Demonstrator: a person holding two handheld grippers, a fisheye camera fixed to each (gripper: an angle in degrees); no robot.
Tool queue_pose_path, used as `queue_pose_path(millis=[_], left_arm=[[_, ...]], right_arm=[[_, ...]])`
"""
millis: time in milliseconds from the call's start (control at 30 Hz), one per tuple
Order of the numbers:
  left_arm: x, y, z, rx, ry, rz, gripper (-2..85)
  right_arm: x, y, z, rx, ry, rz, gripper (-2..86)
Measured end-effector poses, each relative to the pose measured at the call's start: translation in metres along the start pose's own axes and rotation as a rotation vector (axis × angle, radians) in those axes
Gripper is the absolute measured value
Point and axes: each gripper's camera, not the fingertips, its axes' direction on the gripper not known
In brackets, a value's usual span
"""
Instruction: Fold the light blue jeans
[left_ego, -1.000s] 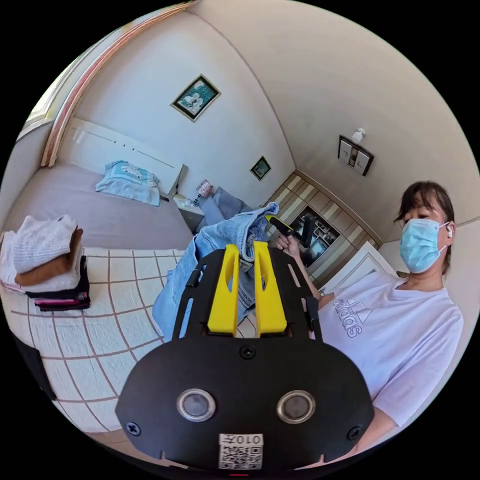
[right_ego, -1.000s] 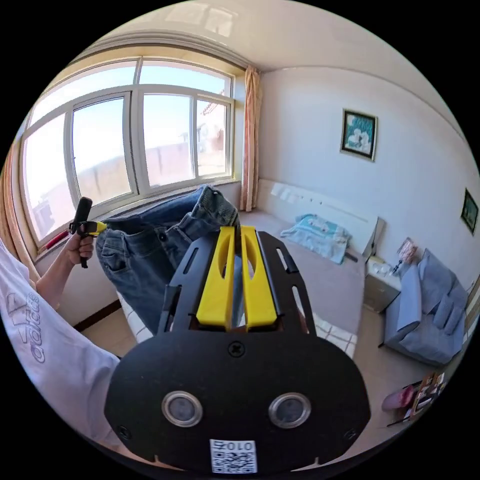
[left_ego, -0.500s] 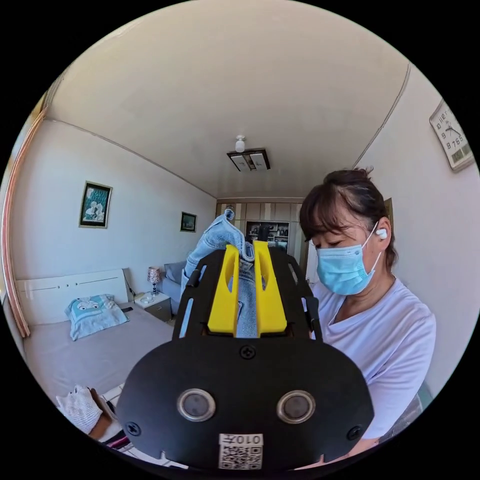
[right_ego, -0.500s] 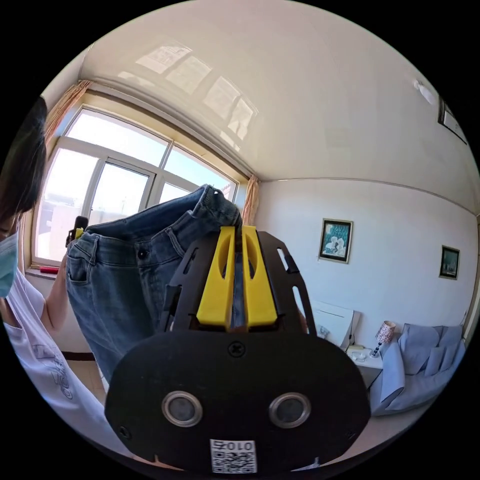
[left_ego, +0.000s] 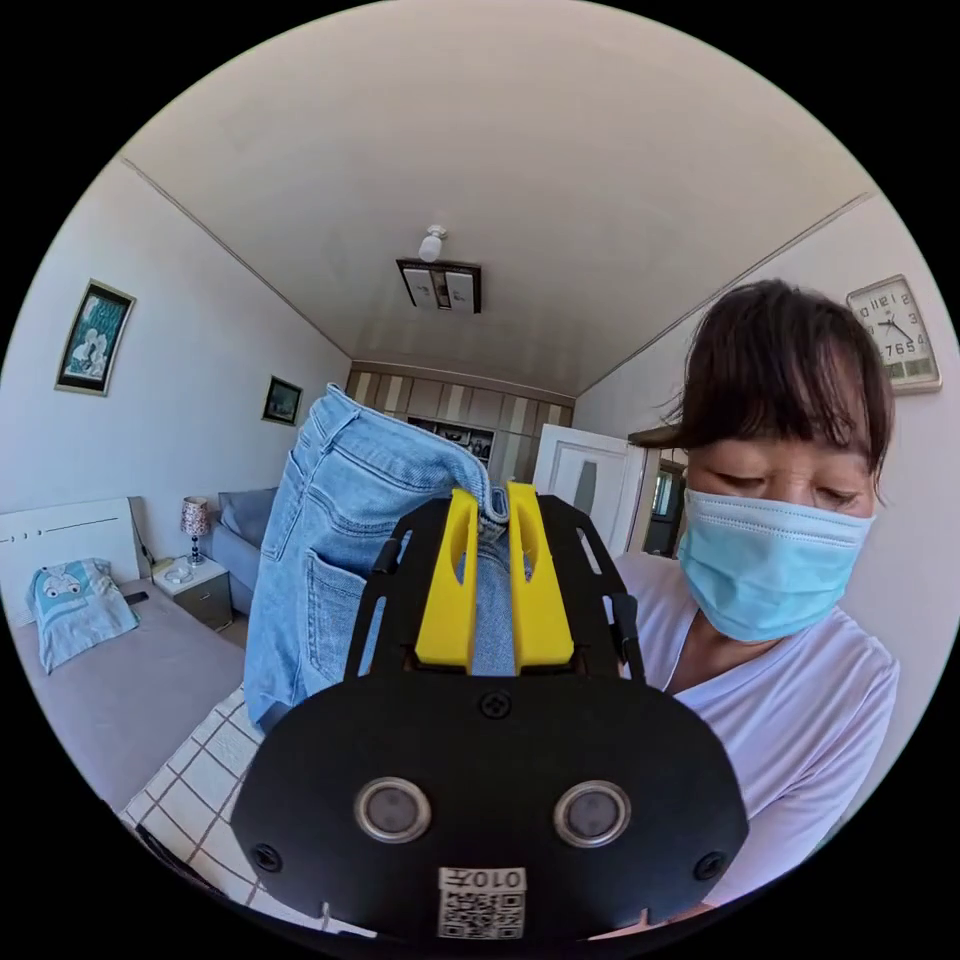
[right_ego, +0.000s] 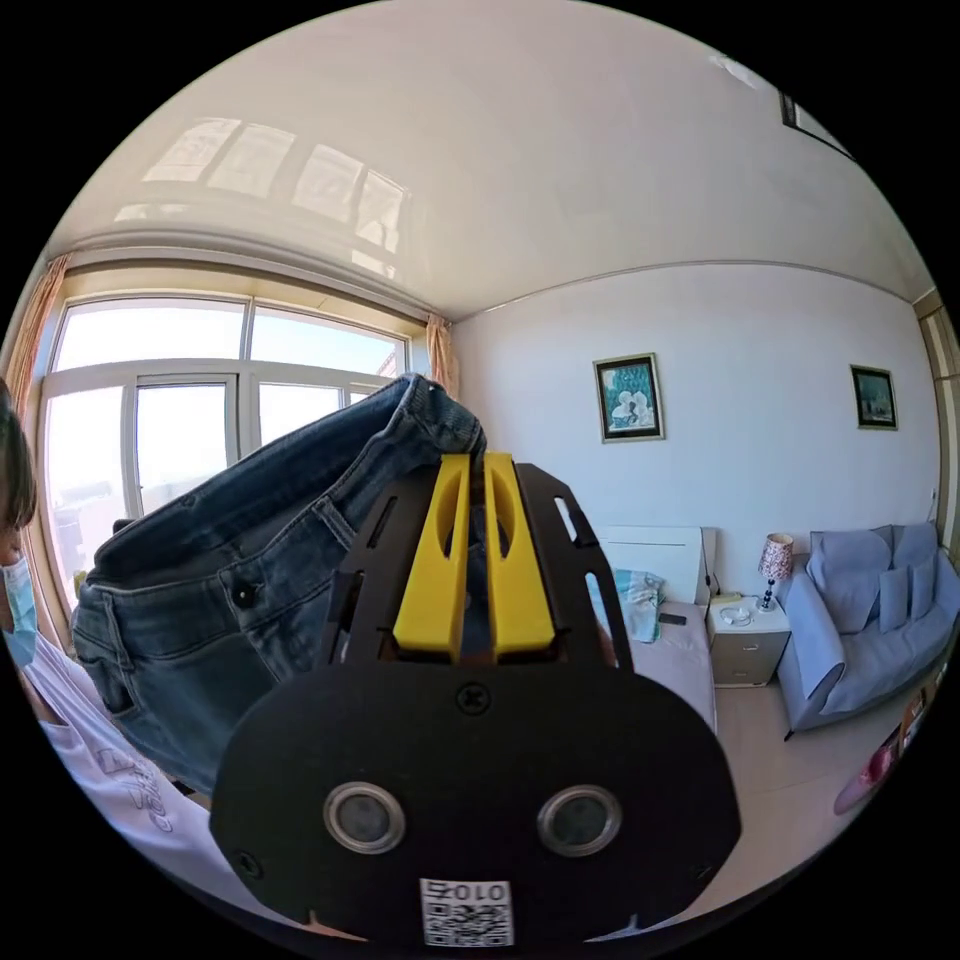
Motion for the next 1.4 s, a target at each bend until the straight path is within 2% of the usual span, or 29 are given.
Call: queue_pose_path(millis=[133, 267, 367, 433, 567, 633, 700, 733, 800, 833, 933, 1100, 1233, 1400], left_arm=[[0.007, 0.027, 0.023, 0.032, 0.05, 0.043, 6.6], [-0.007, 0.081, 0.015, 0.134, 0.114, -0.019, 6.6], [-0.019, 0.143, -0.014, 0.197, 0.06, -0.08, 6.5], [-0.028, 0.197, -0.036, 0.236, 0.002, -0.158, 6.5], [-0.054, 0.367, -0.097, 0.356, -0.157, -0.466, 6.4], [-0.062, 0.453, -0.119, 0.37, -0.247, -0.639, 6.3], [-0.066, 0.567, -0.137, 0.323, -0.377, -0.882, 6.3], [-0.067, 0.595, -0.139, 0.304, -0.401, -0.955, 6.2], [-0.063, 0.687, -0.139, 0.199, -0.514, -1.174, 6.2], [-0.062, 0.706, -0.138, 0.166, -0.528, -1.222, 6.2], [-0.053, 0.778, -0.139, 0.074, -0.604, -1.361, 6.2], [-0.04, 0.845, -0.169, 0.224, -0.585, -1.372, 6.4], [-0.044, 0.87, -0.177, 0.213, -0.569, -1.361, 6.5], [-0.052, 0.934, -0.188, 0.179, -0.738, -1.443, 6.7]], right_arm=[[-0.037, -0.074, 0.034, 0.023, 0.017, -0.07, 4.2], [-0.083, -0.124, 0.102, -0.017, 0.007, -0.133, 4.3], [-0.124, -0.142, 0.193, -0.115, -0.063, -0.187, 4.3], [-0.16, -0.132, 0.289, -0.231, -0.157, -0.244, 4.3], [-0.222, -0.075, 0.447, -0.475, -0.349, -0.293, 4.3], [-0.275, -0.01, 0.549, -0.729, -0.362, -0.315, 4.2], [-0.321, 0.047, 0.613, -0.908, -0.368, -0.347, 4.3], [-0.352, 0.086, 0.651, -1.031, -0.362, -0.376, 4.2], [-0.397, 0.136, 0.697, -1.172, -0.396, -0.39, 4.1], [-0.425, 0.158, 0.722, -1.234, -0.42, -0.381, 4.1], [-0.492, 0.172, 0.781, -1.299, -0.456, -0.365, 4.0], [-0.598, 0.127, 0.874, -1.273, -0.447, -0.531, 3.5], [-0.687, 0.104, 0.963, -1.277, -0.399, -0.647, 3.6], [-0.761, 0.133, 1.049, -1.267, -0.315, -0.634, 7.1]])
